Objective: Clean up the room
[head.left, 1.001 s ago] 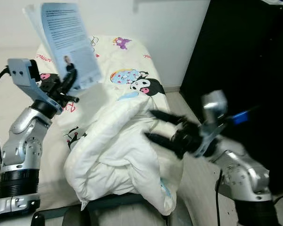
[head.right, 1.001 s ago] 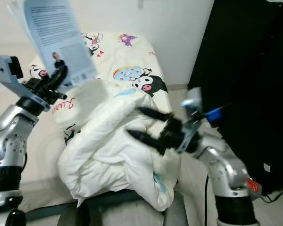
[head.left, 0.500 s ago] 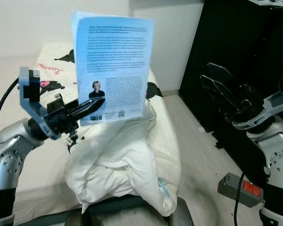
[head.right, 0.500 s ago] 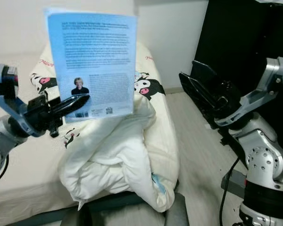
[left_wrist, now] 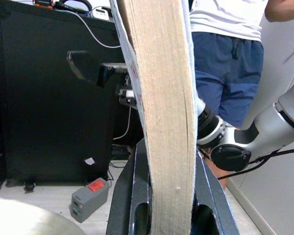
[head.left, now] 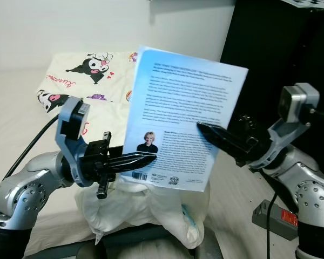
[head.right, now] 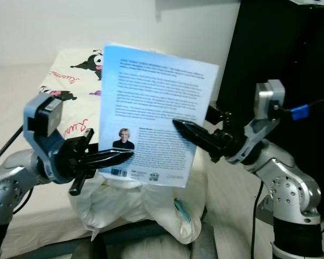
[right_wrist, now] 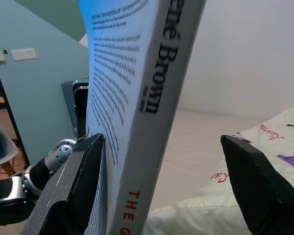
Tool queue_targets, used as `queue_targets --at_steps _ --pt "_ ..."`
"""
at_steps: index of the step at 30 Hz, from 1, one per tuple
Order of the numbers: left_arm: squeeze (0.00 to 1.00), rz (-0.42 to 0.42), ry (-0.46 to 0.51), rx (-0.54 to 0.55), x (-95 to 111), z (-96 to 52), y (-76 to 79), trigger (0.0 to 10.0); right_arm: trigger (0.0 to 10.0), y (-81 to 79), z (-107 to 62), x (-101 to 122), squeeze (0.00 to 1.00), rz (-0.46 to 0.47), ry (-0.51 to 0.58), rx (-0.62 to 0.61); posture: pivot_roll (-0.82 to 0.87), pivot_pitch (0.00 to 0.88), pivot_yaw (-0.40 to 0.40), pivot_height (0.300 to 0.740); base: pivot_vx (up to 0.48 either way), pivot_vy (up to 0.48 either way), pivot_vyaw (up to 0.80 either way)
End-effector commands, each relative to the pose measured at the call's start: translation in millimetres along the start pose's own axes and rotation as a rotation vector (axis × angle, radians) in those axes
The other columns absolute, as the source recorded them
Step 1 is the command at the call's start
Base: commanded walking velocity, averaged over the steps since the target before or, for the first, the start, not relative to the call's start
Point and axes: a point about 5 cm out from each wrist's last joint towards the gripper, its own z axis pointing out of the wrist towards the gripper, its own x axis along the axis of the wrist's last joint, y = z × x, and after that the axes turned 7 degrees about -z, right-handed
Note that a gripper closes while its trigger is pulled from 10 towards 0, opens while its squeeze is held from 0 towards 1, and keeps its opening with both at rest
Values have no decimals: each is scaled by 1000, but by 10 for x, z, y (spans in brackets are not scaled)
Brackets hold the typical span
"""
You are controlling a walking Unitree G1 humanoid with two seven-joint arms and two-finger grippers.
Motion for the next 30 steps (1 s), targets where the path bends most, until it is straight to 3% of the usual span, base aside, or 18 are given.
queue_targets --at_steps 1,2,3,4,17,30 --pt "0 28 6 -59 68 63 66 10000 10000 -56 8 -14 0 14 -13 28 -80 26 -21 475 0 0 0" --pt "0 28 6 -59 68 63 66 10000 10000 -56 8 -14 0 14 -13 28 -80 26 -21 475 0 0 0" --pt "0 30 9 -57 74 61 66 10000 3098 -66 4 -17 0 24 -8 37 -80 25 -23 475 0 0 0" --pt "0 32 11 -52 77 58 64 10000 0 -75 0 -21 0 32 -6 43 -80 27 -21 475 0 0 0" --pt "0 105 39 88 229 -113 -87 10000 0 -100 -27 -49 0 53 -4 34 -86 32 -20 475 0 0 0" --pt "0 79 34 62 136 -44 -66 10000 0 -83 -18 -51 0 46 13 15 -86 32 -22 475 0 0 0"
